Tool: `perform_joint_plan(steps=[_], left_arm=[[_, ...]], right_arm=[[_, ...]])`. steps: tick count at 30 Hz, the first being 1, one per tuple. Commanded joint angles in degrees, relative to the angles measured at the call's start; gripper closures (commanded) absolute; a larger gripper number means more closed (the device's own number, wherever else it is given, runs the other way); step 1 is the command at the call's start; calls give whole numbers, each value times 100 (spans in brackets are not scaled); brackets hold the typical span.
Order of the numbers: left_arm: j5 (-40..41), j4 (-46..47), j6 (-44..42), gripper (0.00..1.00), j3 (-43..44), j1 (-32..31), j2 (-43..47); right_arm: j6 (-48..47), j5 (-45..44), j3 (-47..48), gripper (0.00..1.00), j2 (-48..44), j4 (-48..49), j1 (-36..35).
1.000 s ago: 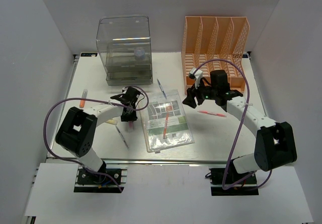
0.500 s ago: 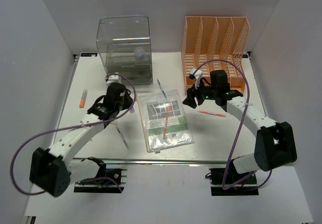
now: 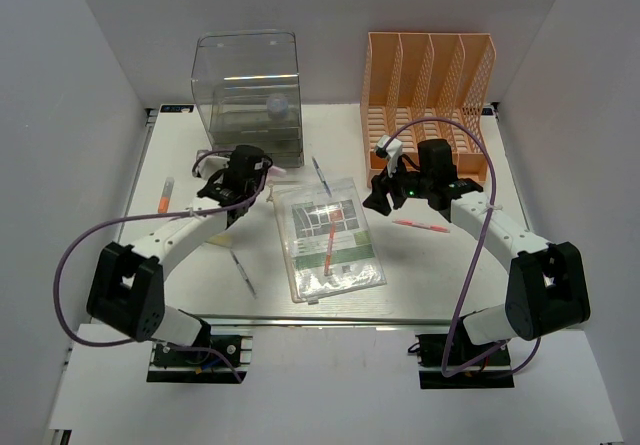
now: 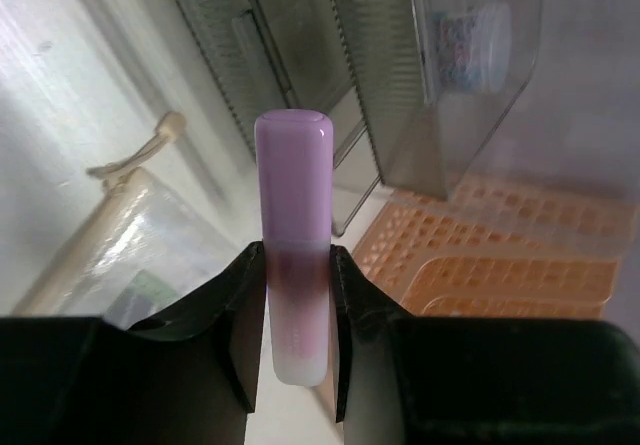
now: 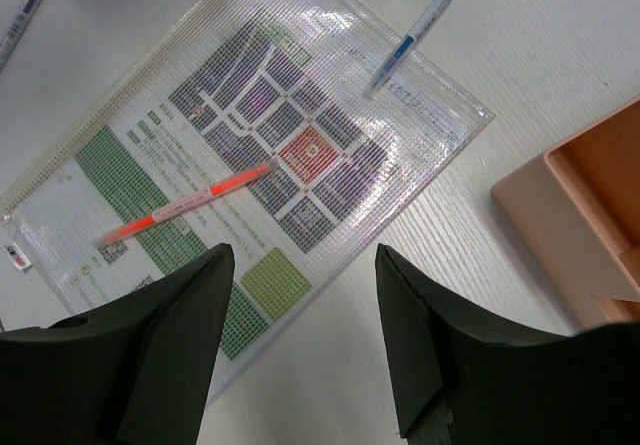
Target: Organize the desk
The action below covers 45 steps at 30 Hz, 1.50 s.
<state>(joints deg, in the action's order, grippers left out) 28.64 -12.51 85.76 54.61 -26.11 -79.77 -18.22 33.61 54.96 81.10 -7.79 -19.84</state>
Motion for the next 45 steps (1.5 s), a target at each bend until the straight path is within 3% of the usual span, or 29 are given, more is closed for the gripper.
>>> perform_joint_plan(steps=[1, 13, 23, 28, 31, 32, 33, 39, 45], left_arm=[[379, 424, 1179, 100, 480, 88, -214], [563, -357, 1821, 100, 1623, 194, -1453], [335, 266, 2130, 97, 1614, 422, -1981], [291, -154, 2121, 94, 2062, 484, -2166], [300, -102, 2121, 85, 2028, 536, -2166], [300, -85, 2112, 80, 2019, 537, -2183], [291, -85, 2112, 68, 2027, 537, -2210], [203, -146, 2086, 39, 2045, 589, -2192], [45, 188, 2007, 31, 1781, 589, -1964]], right_arm=[[-33, 111, 208, 35, -138, -38, 76], [-42, 146, 208, 35, -200, -38, 111], [-33, 190, 199, 35, -226, -38, 199], [-33, 225, 208, 35, -244, -47, 217], [-24, 252, 208, 35, -253, -47, 243], [-24, 252, 208, 35, -270, -56, 269], [-15, 261, 208, 35, -279, -56, 278], [2, 322, 199, 35, -314, -47, 349], [2, 366, 199, 34, -332, -56, 366]])
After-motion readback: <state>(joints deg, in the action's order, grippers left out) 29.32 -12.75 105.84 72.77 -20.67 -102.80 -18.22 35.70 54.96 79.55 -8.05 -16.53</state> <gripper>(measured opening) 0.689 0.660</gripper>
